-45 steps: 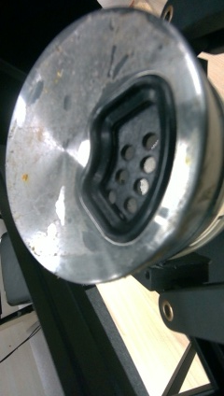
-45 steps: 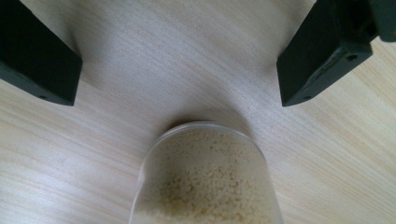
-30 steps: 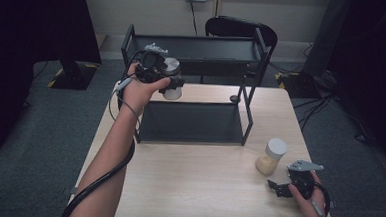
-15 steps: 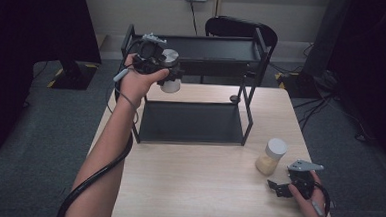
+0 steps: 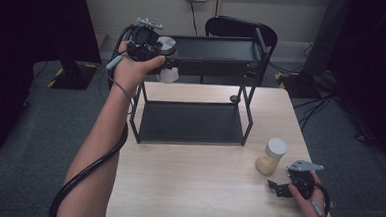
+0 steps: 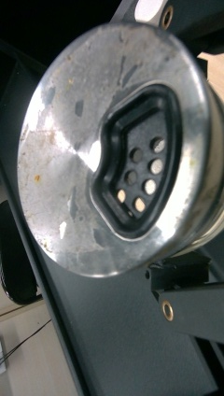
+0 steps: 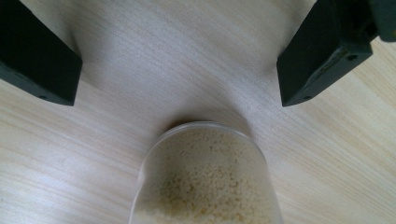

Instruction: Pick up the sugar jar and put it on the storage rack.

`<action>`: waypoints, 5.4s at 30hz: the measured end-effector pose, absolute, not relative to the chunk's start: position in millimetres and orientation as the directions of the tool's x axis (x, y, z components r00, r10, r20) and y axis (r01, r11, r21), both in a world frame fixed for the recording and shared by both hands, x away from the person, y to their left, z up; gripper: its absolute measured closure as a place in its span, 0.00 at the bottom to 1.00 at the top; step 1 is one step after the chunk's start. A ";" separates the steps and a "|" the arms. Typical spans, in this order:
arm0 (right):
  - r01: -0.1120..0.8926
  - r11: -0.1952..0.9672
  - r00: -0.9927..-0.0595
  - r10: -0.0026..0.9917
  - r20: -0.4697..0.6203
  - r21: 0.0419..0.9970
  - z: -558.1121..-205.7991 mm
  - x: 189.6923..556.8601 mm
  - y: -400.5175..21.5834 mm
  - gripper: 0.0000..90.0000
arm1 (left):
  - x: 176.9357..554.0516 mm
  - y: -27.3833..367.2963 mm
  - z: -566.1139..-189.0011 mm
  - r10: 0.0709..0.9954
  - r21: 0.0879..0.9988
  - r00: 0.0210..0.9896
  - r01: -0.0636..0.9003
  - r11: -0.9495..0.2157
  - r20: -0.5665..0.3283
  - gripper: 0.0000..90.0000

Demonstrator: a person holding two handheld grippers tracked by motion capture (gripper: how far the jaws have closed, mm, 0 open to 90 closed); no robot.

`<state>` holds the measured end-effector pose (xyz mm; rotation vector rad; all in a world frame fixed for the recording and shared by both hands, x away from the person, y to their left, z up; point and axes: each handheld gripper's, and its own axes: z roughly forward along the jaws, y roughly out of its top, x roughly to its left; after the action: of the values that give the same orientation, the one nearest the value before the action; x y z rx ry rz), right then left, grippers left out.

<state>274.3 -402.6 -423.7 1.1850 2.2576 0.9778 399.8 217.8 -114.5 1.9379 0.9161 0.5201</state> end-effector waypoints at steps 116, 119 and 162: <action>0.545 0.394 -0.556 0.831 -0.033 0.741 -423.7 274.3 -402.6 0.00 | 409.9 219.4 -119.6 0.803 0.900 0.593 0.376 -0.222 -0.050 0.02; 0.545 0.393 -0.556 0.831 -0.032 0.741 -423.7 274.3 -402.6 0.00 | 406.9 219.7 -124.5 0.799 0.900 0.599 0.377 -0.217 -0.058 0.02; 0.543 0.393 -0.557 0.830 -0.032 0.742 -424.1 274.3 -402.8 0.00 | 378.6 207.6 -207.7 0.715 0.909 0.689 0.366 -0.201 -0.120 0.02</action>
<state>274.3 -402.8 -424.1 1.1833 2.2569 0.9801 378.6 207.6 -207.7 1.8126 0.8553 0.4003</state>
